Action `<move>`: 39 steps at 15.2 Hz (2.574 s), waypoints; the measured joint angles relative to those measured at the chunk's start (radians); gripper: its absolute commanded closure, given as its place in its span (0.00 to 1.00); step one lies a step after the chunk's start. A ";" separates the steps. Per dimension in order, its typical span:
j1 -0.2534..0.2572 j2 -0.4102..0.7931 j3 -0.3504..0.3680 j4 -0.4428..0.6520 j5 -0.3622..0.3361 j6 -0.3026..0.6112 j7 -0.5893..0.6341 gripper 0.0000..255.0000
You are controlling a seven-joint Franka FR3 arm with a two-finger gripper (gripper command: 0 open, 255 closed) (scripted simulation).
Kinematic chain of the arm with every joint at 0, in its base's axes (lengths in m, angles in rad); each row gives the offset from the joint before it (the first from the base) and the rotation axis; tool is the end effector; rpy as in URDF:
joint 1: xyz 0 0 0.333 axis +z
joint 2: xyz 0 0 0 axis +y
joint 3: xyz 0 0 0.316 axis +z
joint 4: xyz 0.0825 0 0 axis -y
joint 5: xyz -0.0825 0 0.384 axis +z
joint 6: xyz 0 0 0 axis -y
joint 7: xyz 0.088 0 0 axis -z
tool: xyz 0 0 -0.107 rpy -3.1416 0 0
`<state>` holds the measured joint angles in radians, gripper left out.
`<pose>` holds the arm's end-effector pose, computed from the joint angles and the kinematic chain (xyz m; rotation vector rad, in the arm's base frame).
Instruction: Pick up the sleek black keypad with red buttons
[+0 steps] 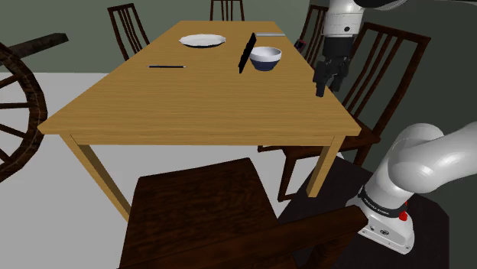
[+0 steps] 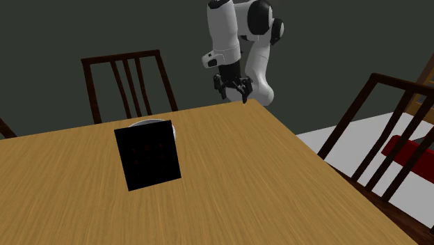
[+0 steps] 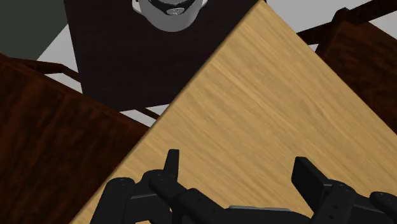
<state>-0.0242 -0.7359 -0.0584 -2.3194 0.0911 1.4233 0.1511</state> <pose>0.3035 -0.0194 0.5810 -2.9916 0.3142 0.2508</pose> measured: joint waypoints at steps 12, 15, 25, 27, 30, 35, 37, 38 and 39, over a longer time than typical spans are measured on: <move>-0.028 0.256 0.016 0.185 0.097 0.235 0.160 0.00; -0.038 0.333 0.014 0.250 0.119 0.299 0.200 0.00; -0.069 0.593 -0.008 0.546 0.181 0.433 0.334 0.00; -0.075 0.640 -0.014 0.612 0.191 0.448 0.363 0.00; -0.088 0.706 -0.027 0.693 0.210 0.483 0.397 0.00; -0.101 0.795 -0.041 0.811 0.231 0.512 0.442 0.00; -0.101 0.794 -0.040 0.785 0.234 0.539 0.438 0.00; -0.101 0.793 -0.040 0.772 0.236 0.550 0.434 0.00; -0.099 0.788 -0.039 0.752 0.236 0.566 0.432 0.00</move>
<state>-0.1236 0.0521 -0.0977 -1.5676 0.3272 1.9890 0.5830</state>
